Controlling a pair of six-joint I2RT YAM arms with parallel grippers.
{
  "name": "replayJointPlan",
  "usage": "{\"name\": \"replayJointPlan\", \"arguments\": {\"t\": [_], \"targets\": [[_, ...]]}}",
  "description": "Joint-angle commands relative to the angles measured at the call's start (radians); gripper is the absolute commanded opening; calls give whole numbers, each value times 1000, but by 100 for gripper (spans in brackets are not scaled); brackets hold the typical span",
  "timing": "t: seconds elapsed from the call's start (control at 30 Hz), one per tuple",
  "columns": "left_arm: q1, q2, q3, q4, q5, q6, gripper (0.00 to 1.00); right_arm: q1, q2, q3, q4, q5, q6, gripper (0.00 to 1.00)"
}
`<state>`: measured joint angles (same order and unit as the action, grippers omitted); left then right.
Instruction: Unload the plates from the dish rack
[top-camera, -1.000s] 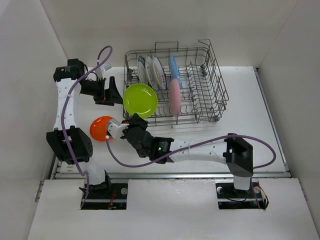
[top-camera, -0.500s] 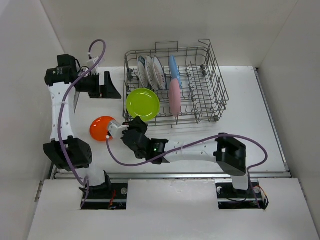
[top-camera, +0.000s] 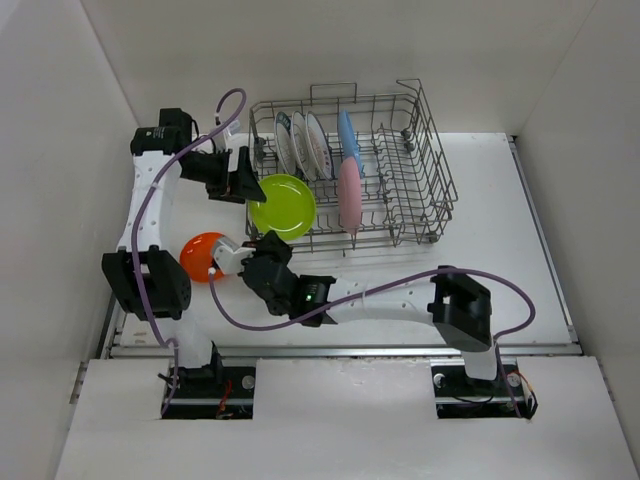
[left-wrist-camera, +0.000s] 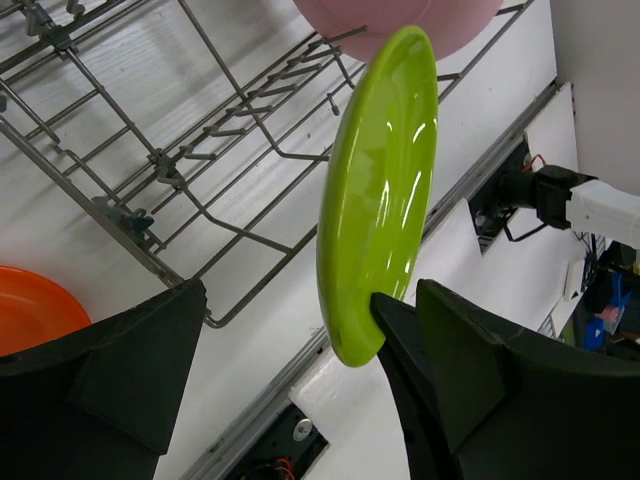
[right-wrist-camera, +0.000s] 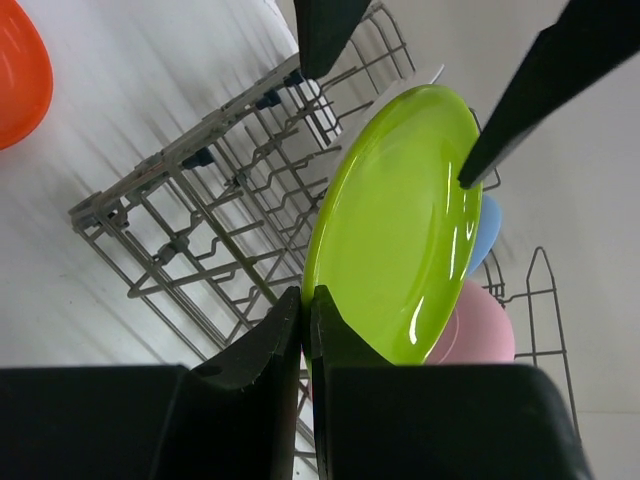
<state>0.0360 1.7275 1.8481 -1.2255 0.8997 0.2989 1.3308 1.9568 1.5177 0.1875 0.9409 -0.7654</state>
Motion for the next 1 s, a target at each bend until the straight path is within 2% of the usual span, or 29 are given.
{"name": "replayJointPlan", "arguments": {"t": [0.0,0.1,0.13,0.23,0.33,0.37,0.4,0.6,0.7,0.73,0.8,0.83,0.93,0.97], "targets": [[-8,1,29,27,13,-38,83,18,8,47,30,-22,6,0],[-31,21,42,17,22,-38,68,27,8,47,30,-42,6,0],[-31,21,42,-2,31,-27,56,27,8,47,30,-42,6,0],[-31,30,42,-43,59,12,46,27,8,56,30,-51,6,0],[-31,53,42,-101,71,58,27,27,8,56,30,-62,6,0],[-31,53,42,-117,71,59,19,27,8,65,30,-62,6,0],[-31,63,51,-143,71,72,2,27,8,65,30,-62,6,0],[8,63,74,-190,62,72,0,27,8,55,39,-37,6,0],[48,72,94,-213,71,72,0,27,20,55,95,33,6,1],[62,72,94,-203,80,63,0,27,30,76,127,86,6,28],[94,81,94,-181,112,37,0,27,60,104,127,128,6,62],[128,81,79,-160,128,25,0,27,60,116,141,156,6,85],[191,105,47,-160,183,16,0,27,71,137,164,186,6,100],[211,115,46,-173,197,38,0,27,71,137,164,208,6,100]]}}
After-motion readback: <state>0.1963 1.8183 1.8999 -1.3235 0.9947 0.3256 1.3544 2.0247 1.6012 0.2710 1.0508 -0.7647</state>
